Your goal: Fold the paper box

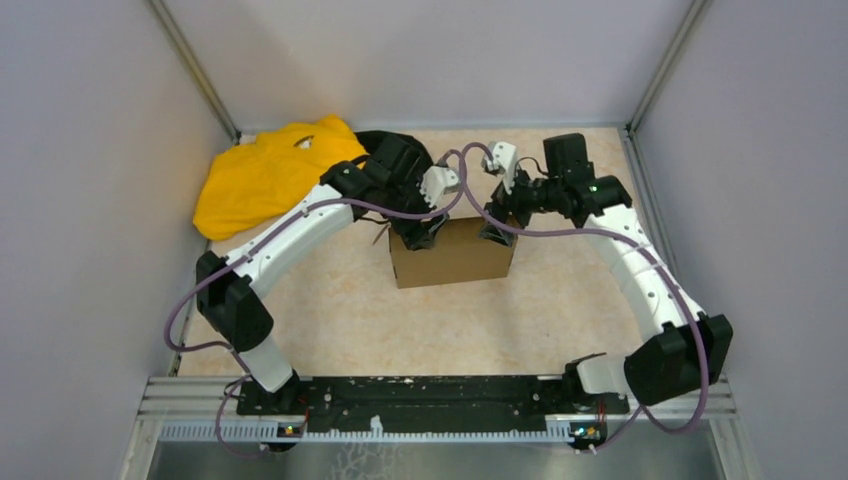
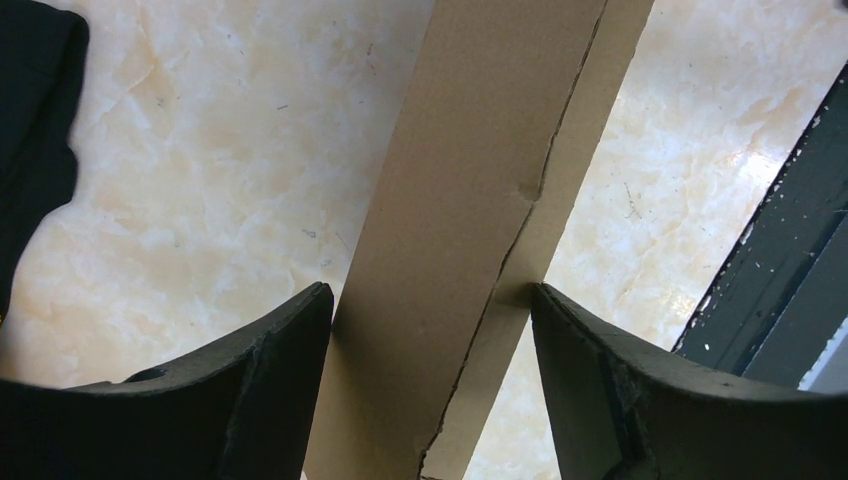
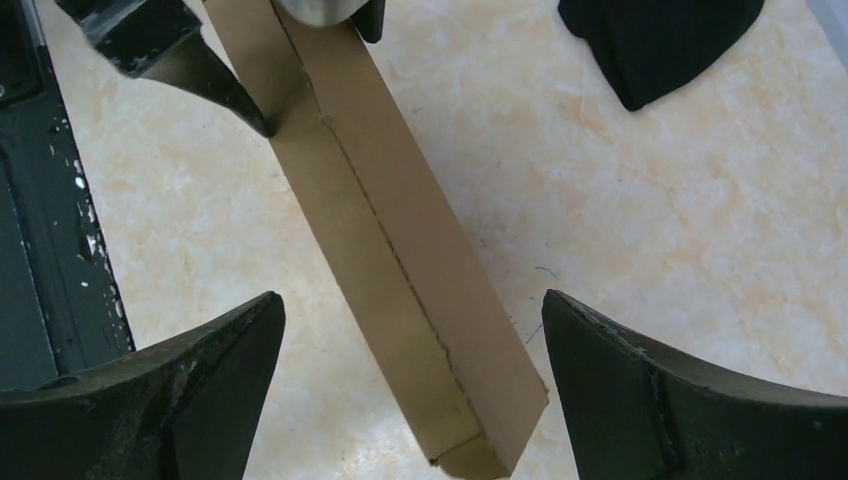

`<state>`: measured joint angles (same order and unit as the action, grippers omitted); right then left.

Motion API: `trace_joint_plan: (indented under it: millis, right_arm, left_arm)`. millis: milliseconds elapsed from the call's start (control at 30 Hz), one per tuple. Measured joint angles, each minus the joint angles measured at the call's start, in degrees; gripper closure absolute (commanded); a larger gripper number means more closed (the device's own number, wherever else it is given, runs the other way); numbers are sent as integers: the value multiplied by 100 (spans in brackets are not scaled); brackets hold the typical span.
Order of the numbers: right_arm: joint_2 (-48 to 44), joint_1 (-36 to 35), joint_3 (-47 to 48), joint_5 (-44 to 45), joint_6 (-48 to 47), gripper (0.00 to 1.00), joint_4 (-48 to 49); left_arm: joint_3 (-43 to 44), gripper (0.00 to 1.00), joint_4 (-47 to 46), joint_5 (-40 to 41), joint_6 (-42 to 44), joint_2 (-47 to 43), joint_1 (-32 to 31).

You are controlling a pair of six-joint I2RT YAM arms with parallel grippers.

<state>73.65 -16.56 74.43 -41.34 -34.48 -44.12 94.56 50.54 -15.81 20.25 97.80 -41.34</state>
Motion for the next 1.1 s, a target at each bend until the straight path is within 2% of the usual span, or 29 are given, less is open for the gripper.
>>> trace_joint_plan:
  millis: [200, 533, 1100]
  right_arm:
    - [662, -197, 404, 2, -260, 2, -227]
    - [1193, -579, 553, 186, -433, 2, -437]
    - [623, -1054, -299, 765, -142, 4, 160]
  left_arm:
    - [-52, 22, 63, -186, 42, -28, 74]
    - [-186, 22, 144, -378, 59, -219, 275]
    - [-184, 21, 173, -391, 50, -162, 426]
